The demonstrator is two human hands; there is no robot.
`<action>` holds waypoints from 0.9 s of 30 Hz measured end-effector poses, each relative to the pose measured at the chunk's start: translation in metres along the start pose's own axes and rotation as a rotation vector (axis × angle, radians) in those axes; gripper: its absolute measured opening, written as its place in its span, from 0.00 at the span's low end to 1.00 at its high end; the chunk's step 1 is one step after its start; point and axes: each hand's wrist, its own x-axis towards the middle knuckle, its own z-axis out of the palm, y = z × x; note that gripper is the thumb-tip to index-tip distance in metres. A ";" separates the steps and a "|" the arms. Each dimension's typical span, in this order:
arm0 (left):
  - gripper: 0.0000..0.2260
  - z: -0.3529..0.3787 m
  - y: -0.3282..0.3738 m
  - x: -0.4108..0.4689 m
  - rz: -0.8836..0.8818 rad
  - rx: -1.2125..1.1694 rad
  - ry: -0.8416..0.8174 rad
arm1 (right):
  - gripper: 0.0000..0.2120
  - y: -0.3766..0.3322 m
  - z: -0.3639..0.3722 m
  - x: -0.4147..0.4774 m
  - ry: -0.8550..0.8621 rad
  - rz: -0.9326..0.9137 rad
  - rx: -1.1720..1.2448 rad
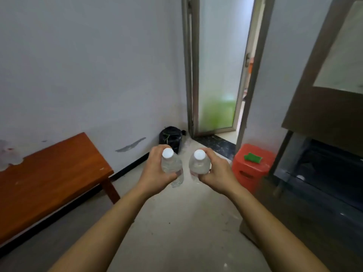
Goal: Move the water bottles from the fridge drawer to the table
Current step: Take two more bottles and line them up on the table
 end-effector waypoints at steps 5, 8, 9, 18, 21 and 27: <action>0.26 -0.125 -0.093 -0.049 -0.096 0.021 0.133 | 0.28 -0.100 0.135 0.025 -0.168 -0.104 -0.006; 0.26 -0.201 -0.151 -0.074 -0.163 0.033 0.208 | 0.29 -0.160 0.214 0.038 -0.247 -0.159 0.013; 0.26 -0.225 -0.169 -0.082 -0.180 0.042 0.228 | 0.30 -0.179 0.239 0.043 -0.273 -0.167 0.018; 0.28 -0.377 -0.298 -0.110 -0.334 0.067 0.392 | 0.34 -0.297 0.415 0.103 -0.469 -0.265 0.024; 0.29 -0.404 -0.337 -0.098 -0.361 0.088 0.423 | 0.33 -0.311 0.461 0.135 -0.512 -0.295 0.029; 0.30 -0.456 -0.425 -0.034 -0.410 0.149 0.460 | 0.33 -0.323 0.559 0.235 -0.577 -0.374 0.021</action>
